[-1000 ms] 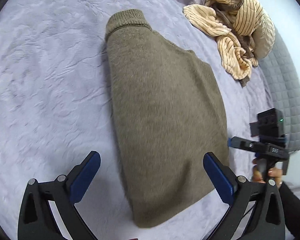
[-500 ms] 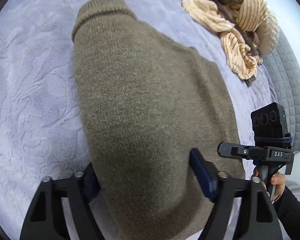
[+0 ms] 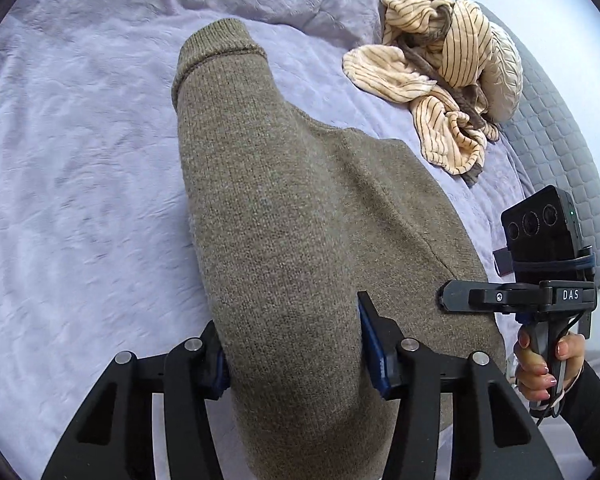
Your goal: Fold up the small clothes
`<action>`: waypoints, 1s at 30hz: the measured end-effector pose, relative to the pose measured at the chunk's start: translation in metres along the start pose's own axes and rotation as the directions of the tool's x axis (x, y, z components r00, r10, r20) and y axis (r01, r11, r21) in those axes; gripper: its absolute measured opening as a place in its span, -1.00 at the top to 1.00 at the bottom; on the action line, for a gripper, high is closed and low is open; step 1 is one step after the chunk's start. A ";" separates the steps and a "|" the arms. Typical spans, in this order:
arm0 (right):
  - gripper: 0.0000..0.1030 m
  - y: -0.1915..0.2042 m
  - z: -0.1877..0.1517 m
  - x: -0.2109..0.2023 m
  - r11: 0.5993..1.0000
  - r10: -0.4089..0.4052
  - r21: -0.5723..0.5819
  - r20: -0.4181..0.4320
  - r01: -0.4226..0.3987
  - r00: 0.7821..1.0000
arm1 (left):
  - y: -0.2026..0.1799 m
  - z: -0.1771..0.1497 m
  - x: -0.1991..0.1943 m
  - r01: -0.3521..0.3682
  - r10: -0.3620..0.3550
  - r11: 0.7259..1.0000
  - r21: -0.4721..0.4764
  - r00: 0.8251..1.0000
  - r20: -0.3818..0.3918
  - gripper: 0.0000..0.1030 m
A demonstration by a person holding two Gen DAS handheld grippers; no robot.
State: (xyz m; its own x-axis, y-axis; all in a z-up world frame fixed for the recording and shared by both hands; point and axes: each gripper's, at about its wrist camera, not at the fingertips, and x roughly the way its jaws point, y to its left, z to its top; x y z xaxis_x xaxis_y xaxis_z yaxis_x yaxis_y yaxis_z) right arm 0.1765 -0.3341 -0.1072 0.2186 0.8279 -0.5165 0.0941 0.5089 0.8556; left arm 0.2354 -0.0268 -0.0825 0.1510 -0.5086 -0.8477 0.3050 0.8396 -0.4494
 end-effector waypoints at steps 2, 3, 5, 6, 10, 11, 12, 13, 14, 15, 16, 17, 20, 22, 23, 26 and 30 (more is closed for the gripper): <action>0.20 0.018 -0.012 0.010 1.000 0.011 -0.025 -0.007 -0.011 1.000 | 0.008 -0.012 -0.020 -0.019 0.019 1.000 0.004 1.000 0.009 -0.03; 0.20 0.024 -0.017 0.016 0.999 0.018 -0.033 -0.009 -0.018 1.000 | 0.012 -0.019 -0.030 -0.032 0.032 0.999 0.008 0.999 0.015 -0.03; 0.20 0.036 -0.029 0.032 0.998 0.029 -0.055 -0.014 -0.030 0.999 | 0.022 -0.033 -0.044 -0.062 0.062 0.998 0.018 0.998 0.022 -0.03; 0.20 0.039 -0.034 0.040 0.998 0.032 -0.061 -0.017 -0.033 0.999 | 0.026 -0.038 -0.046 -0.075 0.075 0.997 0.020 0.997 0.021 -0.03; 0.20 0.032 -0.054 0.084 0.998 0.021 -0.058 -0.042 -0.023 0.999 | 0.063 -0.067 -0.042 -0.126 0.127 0.992 -0.017 0.992 0.010 -0.04; 0.20 0.027 -0.056 0.095 0.999 0.006 -0.051 -0.051 -0.009 0.999 | 0.072 -0.074 -0.036 -0.140 0.140 0.990 -0.025 0.990 -0.001 -0.04; 0.20 0.022 -0.060 0.109 0.999 -0.022 -0.047 -0.069 0.019 0.997 | 0.082 -0.082 -0.028 -0.154 0.153 0.987 -0.038 0.988 -0.021 -0.05; 0.20 0.018 -0.061 0.118 0.998 -0.050 -0.051 -0.082 0.045 0.995 | 0.093 -0.089 -0.018 -0.171 0.169 0.984 -0.054 0.984 -0.051 -0.10; 0.19 0.013 -0.065 0.132 0.993 -0.102 -0.063 -0.106 0.095 0.989 | 0.103 -0.097 -0.010 -0.201 0.195 0.977 -0.067 0.978 -0.078 -0.13; 0.19 0.010 -0.068 0.140 0.987 -0.150 -0.079 -0.118 0.141 0.982 | 0.110 -0.101 -0.007 -0.211 0.205 0.974 -0.078 0.976 -0.079 -0.21; 0.15 0.008 -0.070 0.146 0.978 -0.195 -0.104 -0.121 0.183 0.973 | 0.117 -0.106 -0.008 -0.200 0.195 0.975 -0.094 0.979 -0.059 -0.39; 0.11 0.005 -0.070 0.149 0.969 -0.226 -0.123 -0.117 0.212 0.967 | 0.122 -0.109 -0.010 -0.196 0.192 0.974 -0.113 0.980 -0.045 -0.48; -0.04 0.001 -0.068 0.145 0.963 -0.258 -0.115 -0.110 0.245 0.960 | 0.126 -0.112 -0.015 -0.186 0.182 0.973 -0.135 0.982 -0.038 -0.53; -0.09 0.006 -0.066 0.143 0.948 -0.303 -0.134 -0.106 0.288 0.947 | 0.125 -0.114 -0.021 -0.206 0.204 0.970 -0.125 0.978 -0.035 -0.53; -0.09 0.008 -0.066 0.140 0.942 -0.320 -0.142 -0.106 0.304 0.941 | 0.122 -0.114 -0.024 -0.222 0.219 0.968 -0.120 0.975 -0.033 -0.53; -0.13 0.018 -0.068 0.135 0.923 -0.370 -0.154 -0.096 0.354 0.924 | 0.113 -0.116 -0.032 -0.279 0.277 0.953 -0.116 0.960 -0.030 -0.53; -0.21 0.032 -0.073 0.130 0.889 -0.444 -0.162 -0.074 0.429 0.893 | 0.095 -0.126 -0.044 -0.349 0.349 0.933 -0.093 0.937 -0.016 -0.53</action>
State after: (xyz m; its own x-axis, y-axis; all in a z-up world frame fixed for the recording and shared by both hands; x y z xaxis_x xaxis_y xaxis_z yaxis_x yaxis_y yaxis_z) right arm 0.1366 -0.1925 -0.1493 0.0812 0.5305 -0.8438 0.0201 0.8455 0.5336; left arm 0.1396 0.0995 -0.1238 0.2329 -0.1808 -0.9555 0.1441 0.9781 -0.1500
